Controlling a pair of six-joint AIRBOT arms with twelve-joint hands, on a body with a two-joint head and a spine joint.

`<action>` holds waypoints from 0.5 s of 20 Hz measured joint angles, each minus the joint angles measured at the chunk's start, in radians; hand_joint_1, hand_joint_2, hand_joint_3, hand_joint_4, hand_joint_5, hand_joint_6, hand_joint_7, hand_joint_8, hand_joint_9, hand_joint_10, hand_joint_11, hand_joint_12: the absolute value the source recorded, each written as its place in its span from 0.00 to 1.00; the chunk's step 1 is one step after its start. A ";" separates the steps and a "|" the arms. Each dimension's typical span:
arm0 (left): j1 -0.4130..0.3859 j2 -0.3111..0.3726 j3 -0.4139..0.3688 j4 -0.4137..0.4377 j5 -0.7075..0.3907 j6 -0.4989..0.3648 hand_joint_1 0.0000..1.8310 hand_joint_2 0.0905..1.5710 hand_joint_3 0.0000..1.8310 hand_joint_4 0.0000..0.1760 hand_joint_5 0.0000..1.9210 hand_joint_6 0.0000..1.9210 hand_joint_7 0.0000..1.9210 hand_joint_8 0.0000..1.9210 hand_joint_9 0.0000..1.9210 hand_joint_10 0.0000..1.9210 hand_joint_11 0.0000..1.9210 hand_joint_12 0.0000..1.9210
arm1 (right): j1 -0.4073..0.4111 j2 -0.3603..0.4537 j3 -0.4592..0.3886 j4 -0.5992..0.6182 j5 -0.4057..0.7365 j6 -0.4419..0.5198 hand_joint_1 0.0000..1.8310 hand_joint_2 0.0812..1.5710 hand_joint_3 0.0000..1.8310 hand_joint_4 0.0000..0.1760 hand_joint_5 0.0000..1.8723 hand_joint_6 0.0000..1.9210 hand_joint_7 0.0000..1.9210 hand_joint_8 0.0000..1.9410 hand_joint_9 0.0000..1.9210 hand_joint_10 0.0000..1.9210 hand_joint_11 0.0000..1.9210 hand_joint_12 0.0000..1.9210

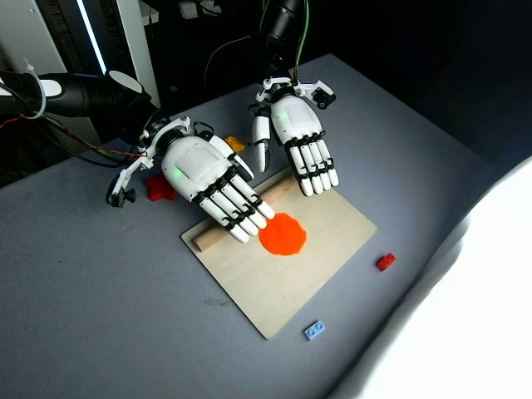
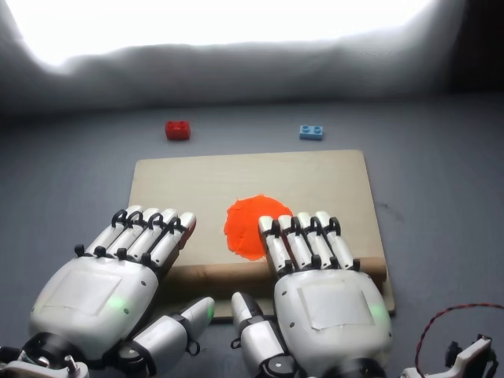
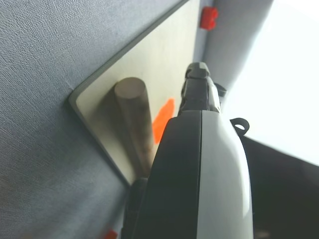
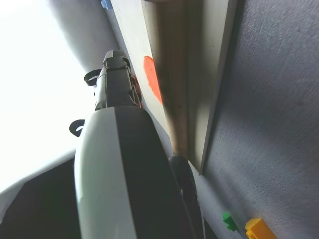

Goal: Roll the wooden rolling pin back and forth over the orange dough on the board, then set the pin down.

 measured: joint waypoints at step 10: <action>0.009 -0.009 -0.002 -0.002 0.071 0.000 0.00 0.90 0.00 0.00 0.00 0.00 0.00 0.00 0.00 0.00 0.00 0.00 | -0.026 -0.026 0.029 -0.064 -0.012 0.025 0.00 0.95 0.00 0.00 0.05 0.00 0.04 0.00 0.02 0.00 0.01 0.00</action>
